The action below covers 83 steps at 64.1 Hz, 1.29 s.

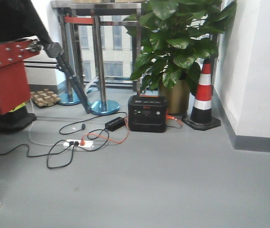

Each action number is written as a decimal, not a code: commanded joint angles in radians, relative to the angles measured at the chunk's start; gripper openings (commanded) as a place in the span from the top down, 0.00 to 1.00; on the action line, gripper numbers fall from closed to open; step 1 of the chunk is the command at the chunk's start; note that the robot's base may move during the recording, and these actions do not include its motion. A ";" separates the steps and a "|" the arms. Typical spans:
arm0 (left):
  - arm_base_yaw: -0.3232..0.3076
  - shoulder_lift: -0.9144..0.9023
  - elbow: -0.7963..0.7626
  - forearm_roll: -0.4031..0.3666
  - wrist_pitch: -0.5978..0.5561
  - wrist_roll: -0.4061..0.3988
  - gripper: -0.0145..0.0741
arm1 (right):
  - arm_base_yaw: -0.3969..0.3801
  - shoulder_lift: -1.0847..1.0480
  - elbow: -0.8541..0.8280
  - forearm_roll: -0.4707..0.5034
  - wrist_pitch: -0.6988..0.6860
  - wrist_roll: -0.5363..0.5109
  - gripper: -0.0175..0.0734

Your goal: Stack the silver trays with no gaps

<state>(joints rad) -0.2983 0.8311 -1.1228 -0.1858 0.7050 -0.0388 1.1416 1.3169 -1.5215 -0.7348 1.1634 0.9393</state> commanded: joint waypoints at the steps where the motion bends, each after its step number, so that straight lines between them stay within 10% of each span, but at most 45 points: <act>1: -0.014 -0.007 -0.011 -0.054 -0.043 0.002 0.85 | 0.007 -0.001 -0.002 -0.015 -0.073 -0.021 0.87; 83: -0.014 -0.007 -0.011 -0.054 -0.049 0.002 0.85 | 0.007 -0.001 -0.002 -0.015 -0.073 -0.021 0.87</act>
<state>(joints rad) -0.2983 0.8311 -1.1228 -0.1817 0.7029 -0.0388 1.1416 1.3169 -1.5215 -0.7367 1.1595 0.9393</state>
